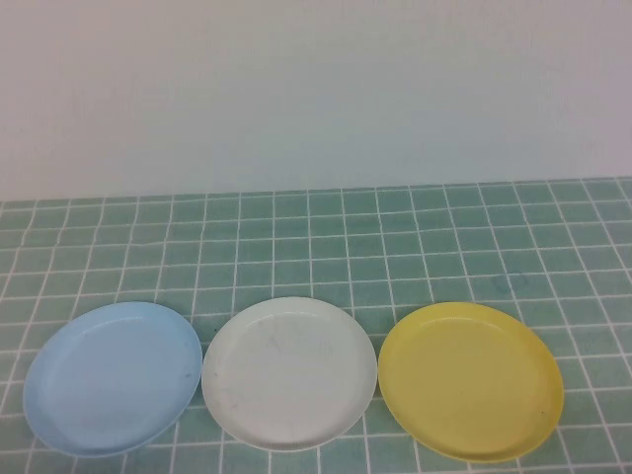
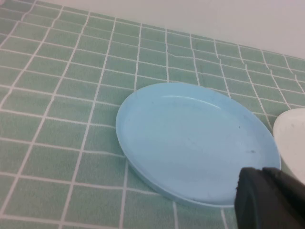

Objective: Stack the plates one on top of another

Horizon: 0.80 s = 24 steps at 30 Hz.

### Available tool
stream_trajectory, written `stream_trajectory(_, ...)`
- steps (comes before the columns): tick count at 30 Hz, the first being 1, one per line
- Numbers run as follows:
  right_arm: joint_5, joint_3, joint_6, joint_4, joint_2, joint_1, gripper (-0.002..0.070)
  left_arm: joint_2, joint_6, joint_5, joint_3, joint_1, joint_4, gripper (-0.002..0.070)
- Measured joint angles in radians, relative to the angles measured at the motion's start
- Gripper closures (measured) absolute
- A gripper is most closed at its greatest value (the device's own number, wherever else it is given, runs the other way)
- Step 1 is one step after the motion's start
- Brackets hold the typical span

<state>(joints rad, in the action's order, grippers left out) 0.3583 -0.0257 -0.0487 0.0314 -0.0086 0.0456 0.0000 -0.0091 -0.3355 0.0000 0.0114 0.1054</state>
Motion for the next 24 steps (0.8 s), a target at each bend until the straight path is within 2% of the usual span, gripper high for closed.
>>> stream_trajectory(13, 0.000, 0.000, 0.000, 0.000, 0.000, 0.000, 0.0678, 0.000, 0.000, 0.000, 0.000, 0.000, 0.000, 0.0676)
stream_trajectory(17, -0.035, 0.000, 0.000, 0.000, 0.000, 0.000, 0.0678, 0.000, 0.000, 0.018, 0.000, 0.000, -0.053, 0.0676)
stream_trajectory(24, -0.228, 0.000, 0.000, 0.000, 0.000, 0.000, 0.0678, 0.000, -0.002, 0.322, 0.000, 0.000, -0.054, 0.0676)
